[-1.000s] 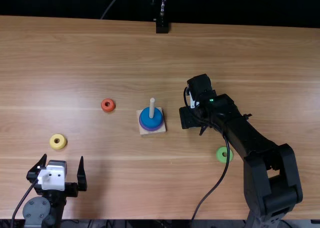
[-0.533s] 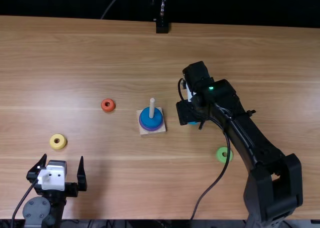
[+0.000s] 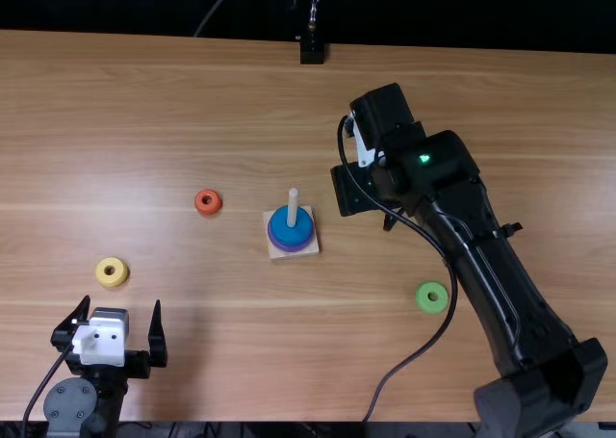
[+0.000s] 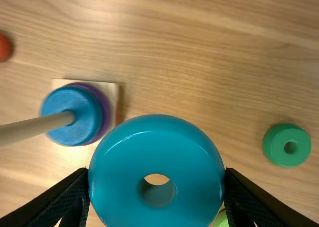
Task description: Build the Hanoi tower: stack the rings onto the peg from bottom to top in this color order: purple, dark blue, light blue, dark green, light green, yellow, orange.
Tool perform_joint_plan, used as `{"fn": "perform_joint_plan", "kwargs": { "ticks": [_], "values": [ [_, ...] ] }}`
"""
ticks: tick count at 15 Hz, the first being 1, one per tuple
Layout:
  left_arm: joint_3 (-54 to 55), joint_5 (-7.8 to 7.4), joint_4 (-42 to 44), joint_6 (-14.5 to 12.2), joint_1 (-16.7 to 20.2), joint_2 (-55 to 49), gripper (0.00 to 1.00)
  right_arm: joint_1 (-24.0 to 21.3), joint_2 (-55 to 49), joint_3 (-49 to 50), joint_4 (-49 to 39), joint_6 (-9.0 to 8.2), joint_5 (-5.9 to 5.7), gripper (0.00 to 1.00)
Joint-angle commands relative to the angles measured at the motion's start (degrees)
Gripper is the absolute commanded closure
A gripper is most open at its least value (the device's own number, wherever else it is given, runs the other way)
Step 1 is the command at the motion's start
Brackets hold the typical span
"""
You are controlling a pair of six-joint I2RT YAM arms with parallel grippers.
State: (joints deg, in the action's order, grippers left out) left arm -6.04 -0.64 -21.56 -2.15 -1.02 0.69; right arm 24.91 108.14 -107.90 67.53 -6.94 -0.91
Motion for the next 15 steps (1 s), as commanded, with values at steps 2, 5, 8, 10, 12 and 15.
{"fn": "perform_joint_plan", "kwargs": {
  "ticks": [2,5,8,10,12,15],
  "values": [
    [6.04,-0.41,-3.75,-0.06,0.58,-0.69,0.00,3.57,-1.70,-8.47,3.20,-0.13,0.38,1.00],
    [6.04,-0.52,-3.75,-0.06,0.58,-0.69,0.00,5.86,-1.09,-14.10,6.05,-0.55,0.38,1.00],
    [6.04,-0.52,-3.75,-0.06,0.58,-0.69,0.00,8.40,-0.56,-16.03,5.94,-0.55,0.38,1.00],
    [6.04,-0.52,-3.75,-0.06,0.58,-0.69,0.00,9.28,0.94,-16.38,5.84,-0.65,0.38,1.00],
    [6.04,-0.52,-3.75,-0.06,0.58,-0.69,0.00,9.99,1.73,-17.00,5.73,-0.76,0.38,1.00],
    [6.04,-0.41,-3.75,-0.06,0.58,-0.69,0.00,10.16,3.48,-17.17,5.52,-0.87,0.38,1.00]
  ]
}}
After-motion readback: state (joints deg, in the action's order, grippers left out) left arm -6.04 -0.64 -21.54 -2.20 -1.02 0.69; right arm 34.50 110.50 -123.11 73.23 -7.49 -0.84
